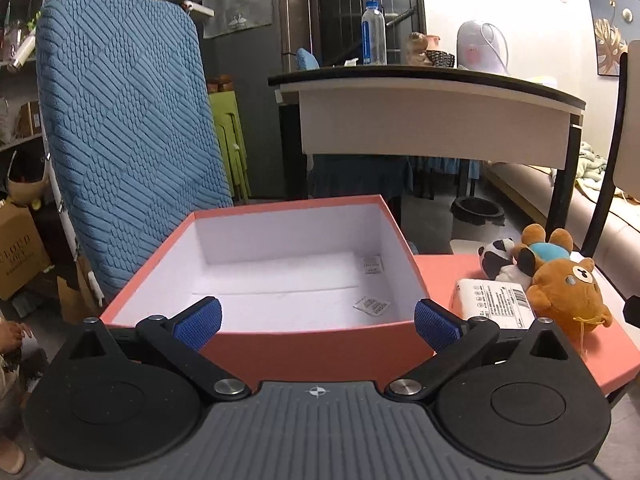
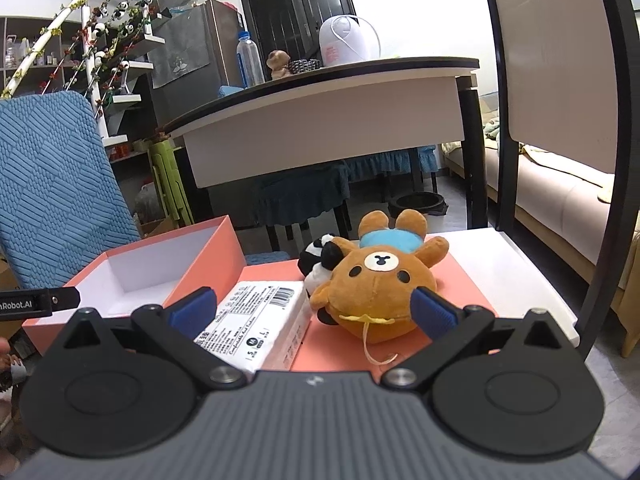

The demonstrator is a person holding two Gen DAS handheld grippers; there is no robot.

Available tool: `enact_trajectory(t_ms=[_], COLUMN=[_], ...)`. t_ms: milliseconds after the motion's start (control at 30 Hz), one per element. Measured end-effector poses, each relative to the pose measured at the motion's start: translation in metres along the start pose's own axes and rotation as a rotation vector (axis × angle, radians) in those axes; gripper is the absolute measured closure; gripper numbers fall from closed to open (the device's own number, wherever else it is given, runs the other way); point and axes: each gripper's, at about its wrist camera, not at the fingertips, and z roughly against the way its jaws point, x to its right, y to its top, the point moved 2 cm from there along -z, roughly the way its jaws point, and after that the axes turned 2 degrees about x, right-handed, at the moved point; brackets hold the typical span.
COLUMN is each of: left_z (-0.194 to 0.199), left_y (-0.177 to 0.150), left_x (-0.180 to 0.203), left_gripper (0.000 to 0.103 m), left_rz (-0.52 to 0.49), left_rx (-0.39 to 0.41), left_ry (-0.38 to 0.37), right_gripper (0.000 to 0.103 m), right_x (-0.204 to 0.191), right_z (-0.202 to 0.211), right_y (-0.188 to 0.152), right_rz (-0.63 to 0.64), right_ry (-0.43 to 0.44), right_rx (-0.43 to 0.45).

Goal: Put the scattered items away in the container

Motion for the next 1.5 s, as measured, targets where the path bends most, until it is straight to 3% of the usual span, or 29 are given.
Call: enact_trajectory(t_ms=[467,1100,1300,1500], left_z=[0.001,-0.006,-0.008,-0.009], left_y=[0.001,-0.004,-0.005,-0.007], left_x=[0.003,-0.013,-0.012,-0.008], left_gripper=[0.000,0.000,0.000,0.000], left_rz=[-0.005,0.038,0.039,0.029], left_rx=[0.011,-0.016,-0.025,-0.029], left_ry=[-0.033,0.006,0.001,-0.009], right_gripper=[0.000,0.000,0.000,0.000], right_x=[0.004,0.013,0.008,0.024], right_z=[0.010,-0.006,0.000,-0.032], right_y=[0.002,-0.001,-0.010,-0.003], right_rz=[0.013,-0.035,-0.026,-0.003], right_ry=[-0.004,0.007,-0.005,-0.054], right_rx=[0.089,0.007,0.048,0.038])
